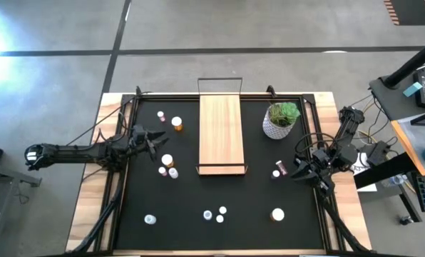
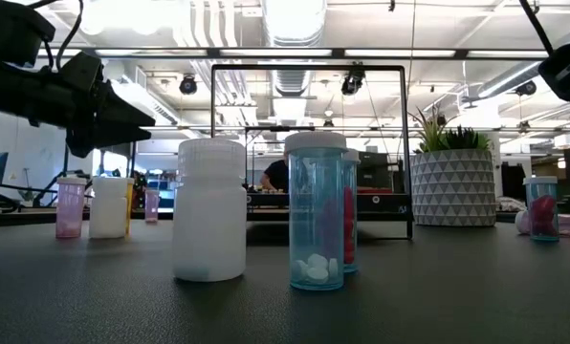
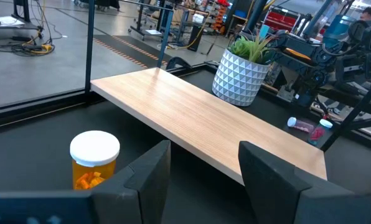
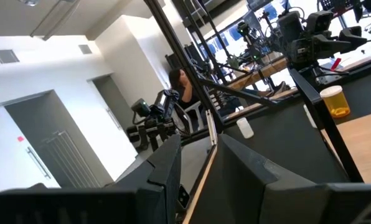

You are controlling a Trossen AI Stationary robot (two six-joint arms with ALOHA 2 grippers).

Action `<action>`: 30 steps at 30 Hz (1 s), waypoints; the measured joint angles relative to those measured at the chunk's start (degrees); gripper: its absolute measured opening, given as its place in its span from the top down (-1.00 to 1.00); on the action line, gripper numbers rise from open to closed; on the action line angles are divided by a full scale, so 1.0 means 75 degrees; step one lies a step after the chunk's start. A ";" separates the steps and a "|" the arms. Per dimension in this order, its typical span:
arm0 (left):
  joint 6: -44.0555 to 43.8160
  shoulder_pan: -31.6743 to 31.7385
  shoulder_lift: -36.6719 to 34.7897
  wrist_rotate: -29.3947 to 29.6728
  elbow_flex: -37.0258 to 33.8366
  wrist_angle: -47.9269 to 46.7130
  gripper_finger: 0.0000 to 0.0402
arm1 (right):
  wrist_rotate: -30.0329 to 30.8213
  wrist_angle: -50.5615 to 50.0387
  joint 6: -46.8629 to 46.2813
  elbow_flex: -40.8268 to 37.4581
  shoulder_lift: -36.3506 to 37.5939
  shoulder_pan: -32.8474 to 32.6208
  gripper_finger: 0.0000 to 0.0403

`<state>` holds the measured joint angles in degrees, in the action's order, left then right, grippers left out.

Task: Pick and place medicine bottles onto shelf by color
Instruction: Put the top blue pill bottle on the shelf

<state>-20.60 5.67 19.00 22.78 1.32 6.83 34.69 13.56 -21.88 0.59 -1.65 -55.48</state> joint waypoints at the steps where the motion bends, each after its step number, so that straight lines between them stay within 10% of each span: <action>1: -0.0002 -0.0002 -0.0002 -0.0002 0.0000 0.0002 0.14 | -0.0001 0.0014 -0.0001 0.0000 0.0000 0.0003 0.51; 30: -0.0001 0.0000 -0.0001 -0.0001 0.0000 0.0001 0.14 | 0.1293 0.3322 0.0356 -0.0001 0.0000 0.0002 0.51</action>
<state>-20.61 5.67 18.99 22.77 1.32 6.84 44.38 38.48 -19.21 0.59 -1.65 -55.47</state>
